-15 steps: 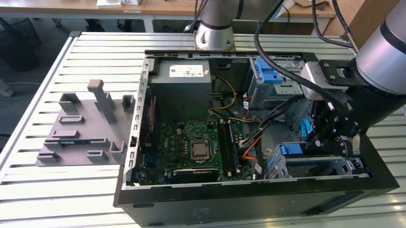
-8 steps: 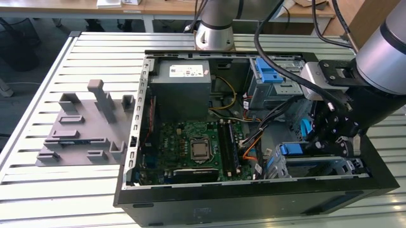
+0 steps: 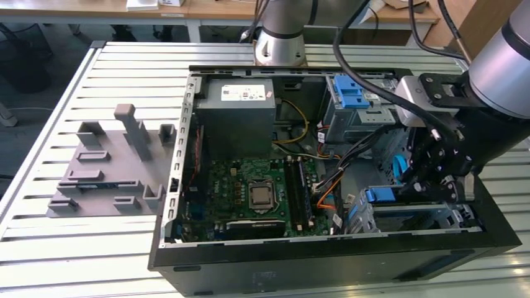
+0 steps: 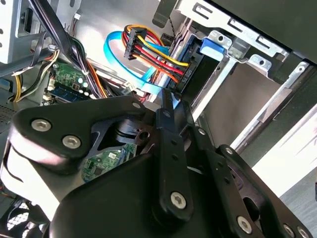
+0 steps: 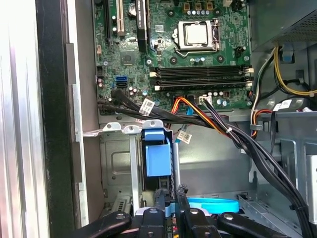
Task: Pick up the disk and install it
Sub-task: 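Insert the second disk wire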
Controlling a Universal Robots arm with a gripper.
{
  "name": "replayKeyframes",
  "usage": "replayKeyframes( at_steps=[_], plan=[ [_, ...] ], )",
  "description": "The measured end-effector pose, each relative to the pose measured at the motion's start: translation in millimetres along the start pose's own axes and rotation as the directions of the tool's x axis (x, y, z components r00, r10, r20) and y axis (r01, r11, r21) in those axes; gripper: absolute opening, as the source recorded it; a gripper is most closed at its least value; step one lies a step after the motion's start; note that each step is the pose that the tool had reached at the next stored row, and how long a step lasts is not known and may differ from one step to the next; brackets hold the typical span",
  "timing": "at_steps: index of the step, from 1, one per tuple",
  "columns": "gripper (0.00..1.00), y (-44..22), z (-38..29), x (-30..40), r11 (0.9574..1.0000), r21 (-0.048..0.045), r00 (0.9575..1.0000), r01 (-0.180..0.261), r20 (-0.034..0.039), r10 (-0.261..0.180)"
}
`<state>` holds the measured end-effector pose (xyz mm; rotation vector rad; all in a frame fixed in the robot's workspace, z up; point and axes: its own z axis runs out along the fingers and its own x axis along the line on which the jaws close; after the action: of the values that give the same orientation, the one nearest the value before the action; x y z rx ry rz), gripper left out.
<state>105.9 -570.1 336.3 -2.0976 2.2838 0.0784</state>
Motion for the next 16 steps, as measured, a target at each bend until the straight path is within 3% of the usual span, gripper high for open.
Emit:
replayKeyframes(
  at_steps=[7,10,13,16],
  plan=[
    [0.23,0.1,-6.4,-0.4,1.0000,-0.0007,1.0000,0.000,0.0001,0.000],
    [0.22,0.1,-6.6,-0.4,1.0000,-0.0008,1.0000,0.000,0.0003,0.000],
    [0.11,0.1,-6.4,-0.4,1.0000,-0.0008,1.0000,0.000,-0.0002,0.000],
    [0.11,-1.7,-4.2,-0.4,1.0000,-0.0010,1.0000,0.000,0.0000,0.000]
  ],
)
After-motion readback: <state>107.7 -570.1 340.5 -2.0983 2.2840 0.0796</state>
